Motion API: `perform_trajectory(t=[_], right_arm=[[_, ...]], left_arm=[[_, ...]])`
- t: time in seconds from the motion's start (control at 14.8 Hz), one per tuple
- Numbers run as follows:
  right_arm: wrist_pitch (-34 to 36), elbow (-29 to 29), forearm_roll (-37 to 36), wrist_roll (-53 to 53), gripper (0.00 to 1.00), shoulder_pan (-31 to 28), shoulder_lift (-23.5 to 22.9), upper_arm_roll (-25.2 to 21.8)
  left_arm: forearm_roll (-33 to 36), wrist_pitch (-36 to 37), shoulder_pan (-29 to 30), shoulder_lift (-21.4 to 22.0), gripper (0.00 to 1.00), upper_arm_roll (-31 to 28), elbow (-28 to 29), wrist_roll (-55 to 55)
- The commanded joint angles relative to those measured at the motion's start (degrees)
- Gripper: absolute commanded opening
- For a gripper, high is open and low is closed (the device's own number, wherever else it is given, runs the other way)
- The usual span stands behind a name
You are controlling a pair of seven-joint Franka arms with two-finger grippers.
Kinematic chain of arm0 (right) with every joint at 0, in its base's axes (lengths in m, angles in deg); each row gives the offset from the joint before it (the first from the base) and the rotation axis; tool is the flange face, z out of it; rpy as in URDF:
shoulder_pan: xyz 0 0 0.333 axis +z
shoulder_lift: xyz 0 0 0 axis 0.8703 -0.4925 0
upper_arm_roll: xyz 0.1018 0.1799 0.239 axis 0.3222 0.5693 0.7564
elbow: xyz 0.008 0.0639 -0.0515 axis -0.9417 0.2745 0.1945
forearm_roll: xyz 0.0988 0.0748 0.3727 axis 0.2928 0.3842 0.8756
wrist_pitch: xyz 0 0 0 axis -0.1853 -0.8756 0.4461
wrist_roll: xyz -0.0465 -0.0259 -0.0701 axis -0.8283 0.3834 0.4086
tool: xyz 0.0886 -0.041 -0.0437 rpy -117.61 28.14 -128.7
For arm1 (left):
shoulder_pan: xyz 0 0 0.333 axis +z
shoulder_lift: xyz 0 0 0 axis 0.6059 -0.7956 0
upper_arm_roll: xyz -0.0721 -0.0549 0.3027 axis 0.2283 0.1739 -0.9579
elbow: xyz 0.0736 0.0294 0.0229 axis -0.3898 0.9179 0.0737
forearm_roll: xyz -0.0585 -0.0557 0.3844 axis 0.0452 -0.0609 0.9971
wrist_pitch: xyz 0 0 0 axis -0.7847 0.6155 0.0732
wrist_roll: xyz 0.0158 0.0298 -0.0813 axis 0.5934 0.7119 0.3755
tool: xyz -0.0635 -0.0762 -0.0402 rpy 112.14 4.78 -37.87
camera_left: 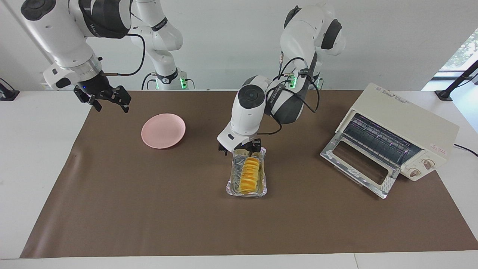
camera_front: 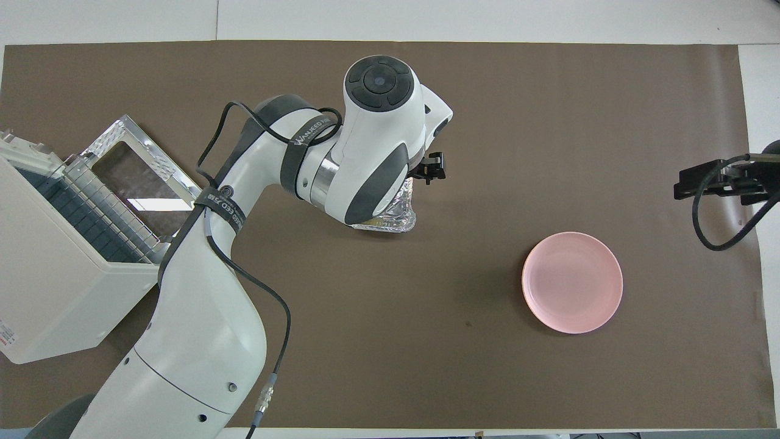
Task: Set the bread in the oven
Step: 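Grasp the foil tray rim with the left gripper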
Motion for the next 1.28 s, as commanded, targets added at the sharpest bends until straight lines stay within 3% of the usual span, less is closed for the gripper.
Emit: perform_trajectory(t=[0.0, 0.27, 0.67, 1.01, 1.21], right_arm=[[-0.25, -0.19, -0.41, 4.48, 1.0, -0.89, -0.18, 0.73], [0.1, 0.25, -0.41, 6.35, 1.0, -0.72, 0.09, 0.82], [1.42, 0.6, -0.4, 6.44, 1.0, -0.63, 0.35, 0.82], [1.33, 0.42, -0.32, 6.35, 1.0, -0.54, 0.97, 0.82], [1.33, 0.34, -0.4, 6.35, 1.0, -0.54, 0.97, 0.82]], left_arm=[[-0.38, -2.3, -0.7, 1.11, 1.0, -0.84, 3.04, 0.63], [-0.38, -6.6, -2.53, -1.16, 0.99, -0.93, 5.51, 0.89], [-0.47, -7.58, -2.8, -2.06, 0.83, -0.93, 5.68, 1.06], [-0.47, -7.58, -3.42, -2.06, 0.64, -0.93, 6.56, 1.59], [-0.56, -7.66, -3.51, -2.06, 0.46, -0.84, 6.56, 3.08]])
